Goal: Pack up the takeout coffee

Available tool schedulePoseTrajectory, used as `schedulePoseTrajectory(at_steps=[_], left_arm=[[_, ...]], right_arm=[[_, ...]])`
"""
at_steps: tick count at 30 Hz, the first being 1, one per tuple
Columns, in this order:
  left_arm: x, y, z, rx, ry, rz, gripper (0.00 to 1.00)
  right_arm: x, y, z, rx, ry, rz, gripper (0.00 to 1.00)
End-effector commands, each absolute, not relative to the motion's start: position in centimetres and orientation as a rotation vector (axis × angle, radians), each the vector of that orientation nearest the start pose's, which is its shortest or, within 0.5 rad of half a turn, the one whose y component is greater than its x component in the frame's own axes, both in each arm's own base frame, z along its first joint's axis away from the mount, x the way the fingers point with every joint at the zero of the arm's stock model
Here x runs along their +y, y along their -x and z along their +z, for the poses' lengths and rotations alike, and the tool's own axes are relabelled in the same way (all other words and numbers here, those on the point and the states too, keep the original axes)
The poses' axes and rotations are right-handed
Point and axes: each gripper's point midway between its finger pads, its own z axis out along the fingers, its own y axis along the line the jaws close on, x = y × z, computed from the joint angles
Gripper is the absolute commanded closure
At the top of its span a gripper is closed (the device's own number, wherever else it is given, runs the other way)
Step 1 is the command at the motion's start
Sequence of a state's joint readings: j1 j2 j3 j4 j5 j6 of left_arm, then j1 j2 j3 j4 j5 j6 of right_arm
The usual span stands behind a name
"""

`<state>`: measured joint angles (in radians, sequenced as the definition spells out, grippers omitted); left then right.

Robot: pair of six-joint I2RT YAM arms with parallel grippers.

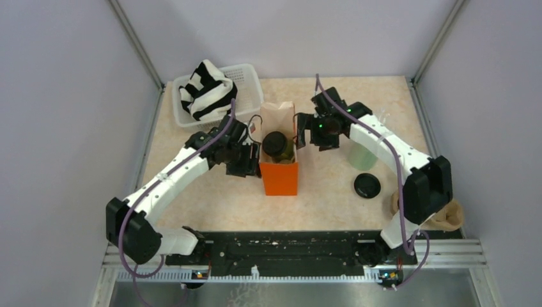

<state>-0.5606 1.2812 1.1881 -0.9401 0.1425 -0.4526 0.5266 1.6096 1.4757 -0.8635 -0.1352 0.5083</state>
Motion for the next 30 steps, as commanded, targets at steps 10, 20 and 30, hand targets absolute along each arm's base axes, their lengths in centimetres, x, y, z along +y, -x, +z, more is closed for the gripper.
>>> schedulePoseTrajectory(at_steps=[10,20,30], left_arm=[[-29.2,-17.9,17.3,2.573,-0.497,-1.132,0.31],[-32.7,-15.4,18.2,2.487,-0.629,-1.262,0.22],[-27.2,-13.6,20.4,2.397,-0.619,-1.054,0.11]], right_arm=[[28.7,-34.6,17.7,2.569,0.316,0.666,0.06],[29.7,-36.0,19.4,2.508,0.460,0.675,0.04],[21.9,-38.1,23.4,2.519,0.377,0.119,0.03]])
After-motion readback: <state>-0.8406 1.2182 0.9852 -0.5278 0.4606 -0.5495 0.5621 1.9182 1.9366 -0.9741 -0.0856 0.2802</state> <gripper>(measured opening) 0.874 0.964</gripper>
